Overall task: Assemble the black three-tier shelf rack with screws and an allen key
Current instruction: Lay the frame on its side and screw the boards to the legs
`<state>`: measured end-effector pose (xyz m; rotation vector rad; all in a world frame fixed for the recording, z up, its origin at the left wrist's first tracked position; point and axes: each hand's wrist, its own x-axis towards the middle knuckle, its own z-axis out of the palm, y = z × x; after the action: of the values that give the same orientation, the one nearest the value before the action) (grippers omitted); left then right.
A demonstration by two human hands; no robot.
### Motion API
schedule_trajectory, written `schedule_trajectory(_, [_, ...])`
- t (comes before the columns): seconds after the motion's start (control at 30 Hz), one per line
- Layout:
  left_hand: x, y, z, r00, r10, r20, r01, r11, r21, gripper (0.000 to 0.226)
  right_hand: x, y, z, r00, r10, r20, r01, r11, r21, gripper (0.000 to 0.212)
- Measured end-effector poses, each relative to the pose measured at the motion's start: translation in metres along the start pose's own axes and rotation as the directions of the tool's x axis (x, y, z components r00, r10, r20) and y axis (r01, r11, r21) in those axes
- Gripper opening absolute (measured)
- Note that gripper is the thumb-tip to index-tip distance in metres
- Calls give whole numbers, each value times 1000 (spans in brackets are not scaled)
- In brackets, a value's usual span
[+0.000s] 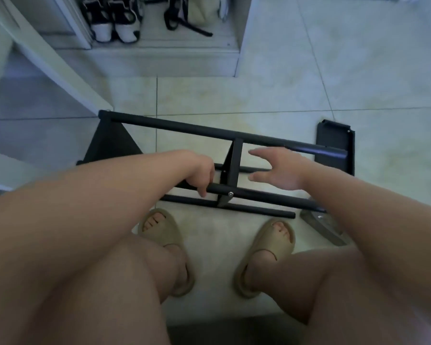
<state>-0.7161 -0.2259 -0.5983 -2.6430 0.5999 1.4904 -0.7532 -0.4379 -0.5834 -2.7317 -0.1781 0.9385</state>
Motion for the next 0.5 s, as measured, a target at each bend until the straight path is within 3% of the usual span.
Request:
schedule_trajectory(0.07, [-8,9,-1,998,-16,-68,17,1000,12,47,-20,3,-7,999,43,-5,-42,993,106,65])
schedule_trajectory(0.17, [-17,13,-7,975,-46,-218,39,999,-37,35,-44,6,-12,996,62,-58,-55,992,116,60])
schedule_trajectory(0.33, [-26,11,-12,829,-122,-546,56,989,-135,31,-59,5,-7,989,68,-130,-67,998,6,67])
schedule_trajectory(0.5, [-10,9,-15,719,-106,-687,38,993,-114,30,-38,5,-4,977,108,-186,-124,989,-78,72])
